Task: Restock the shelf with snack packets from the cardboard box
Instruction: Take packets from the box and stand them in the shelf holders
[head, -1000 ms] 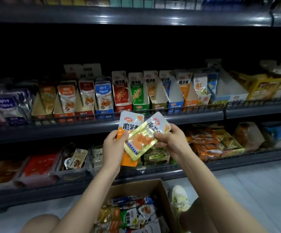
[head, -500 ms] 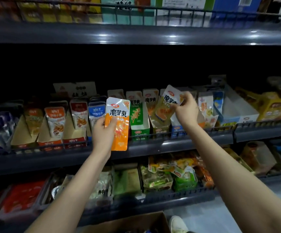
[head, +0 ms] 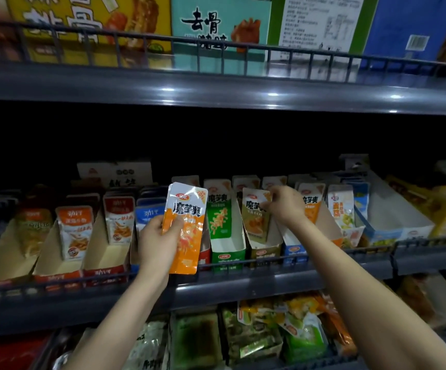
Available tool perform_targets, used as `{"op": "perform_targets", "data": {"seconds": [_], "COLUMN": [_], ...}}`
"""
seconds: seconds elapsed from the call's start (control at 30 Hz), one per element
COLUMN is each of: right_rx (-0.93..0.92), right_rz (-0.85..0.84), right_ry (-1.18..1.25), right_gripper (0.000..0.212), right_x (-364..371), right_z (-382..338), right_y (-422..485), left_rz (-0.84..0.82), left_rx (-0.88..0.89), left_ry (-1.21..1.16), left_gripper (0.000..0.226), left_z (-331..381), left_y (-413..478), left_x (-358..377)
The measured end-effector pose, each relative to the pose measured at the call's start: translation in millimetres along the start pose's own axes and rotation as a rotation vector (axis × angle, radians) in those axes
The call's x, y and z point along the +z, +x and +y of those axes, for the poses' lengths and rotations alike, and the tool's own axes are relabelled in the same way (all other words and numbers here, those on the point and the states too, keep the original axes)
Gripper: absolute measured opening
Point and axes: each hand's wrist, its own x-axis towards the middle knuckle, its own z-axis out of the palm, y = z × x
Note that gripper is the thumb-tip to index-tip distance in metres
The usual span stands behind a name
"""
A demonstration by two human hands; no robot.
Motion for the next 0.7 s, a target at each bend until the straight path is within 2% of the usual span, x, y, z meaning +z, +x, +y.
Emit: {"op": "perform_targets", "data": {"seconds": [0.33, 0.53, 0.7], "right_rx": [-0.017, -0.159, -0.108], "right_rz": [0.051, 0.268, 0.34], "right_ry": [0.093, -0.048, -0.152], "right_gripper": [0.034, 0.027, 0.055], "right_x": [24, 45, 45], "right_z": [5, 8, 6], "right_y": [33, 45, 40], "left_rz": [-0.016, -0.03, -0.055], "left_rx": [0.043, 0.045, 0.042], "left_ry": [0.022, 0.057, 0.062], "left_gripper": [0.006, 0.007, 0.005], "left_z": [2, -3, -6], "left_y": [10, 11, 7], "left_x": [8, 18, 26]}}
